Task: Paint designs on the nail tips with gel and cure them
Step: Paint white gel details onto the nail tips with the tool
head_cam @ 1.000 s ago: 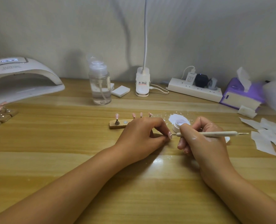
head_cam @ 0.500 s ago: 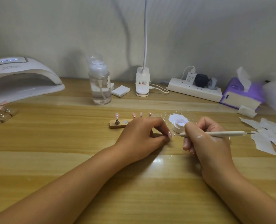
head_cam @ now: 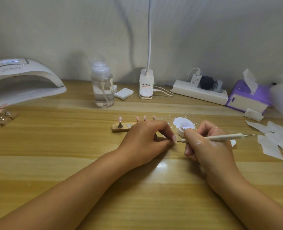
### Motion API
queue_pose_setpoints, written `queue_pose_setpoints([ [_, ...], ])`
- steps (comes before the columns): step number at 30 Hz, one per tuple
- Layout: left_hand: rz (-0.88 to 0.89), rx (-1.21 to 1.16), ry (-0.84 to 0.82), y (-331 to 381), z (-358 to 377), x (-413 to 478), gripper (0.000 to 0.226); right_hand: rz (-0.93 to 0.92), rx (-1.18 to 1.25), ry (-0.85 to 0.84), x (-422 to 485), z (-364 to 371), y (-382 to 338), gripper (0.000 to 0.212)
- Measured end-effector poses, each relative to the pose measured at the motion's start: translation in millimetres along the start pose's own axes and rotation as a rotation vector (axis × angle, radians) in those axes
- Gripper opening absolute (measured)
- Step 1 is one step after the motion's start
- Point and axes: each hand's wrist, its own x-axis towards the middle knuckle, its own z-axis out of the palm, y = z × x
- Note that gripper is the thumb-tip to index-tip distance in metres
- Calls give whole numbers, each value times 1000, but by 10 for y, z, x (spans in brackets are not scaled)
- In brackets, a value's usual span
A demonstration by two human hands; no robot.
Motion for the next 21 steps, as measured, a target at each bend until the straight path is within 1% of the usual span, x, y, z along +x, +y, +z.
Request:
queue_pose_setpoints([
  [8, -4, 6, 2, 1, 2, 3, 9, -25, 13, 17, 17, -10, 25, 35],
  [11, -12, -5, 4, -3, 5, 6, 9, -21, 21, 11, 6, -4, 6, 26],
  [12, -14, -7, 3, -5, 6, 8, 9, -18, 24, 7, 5, -3, 4, 26],
  [16, -12, -2, 5, -2, 9, 5, 9, -24, 14, -1, 10, -16, 16, 38],
  [21, -6, -20, 21, -8, 9, -2, 10, -23, 18, -2, 15, -22, 25, 39],
])
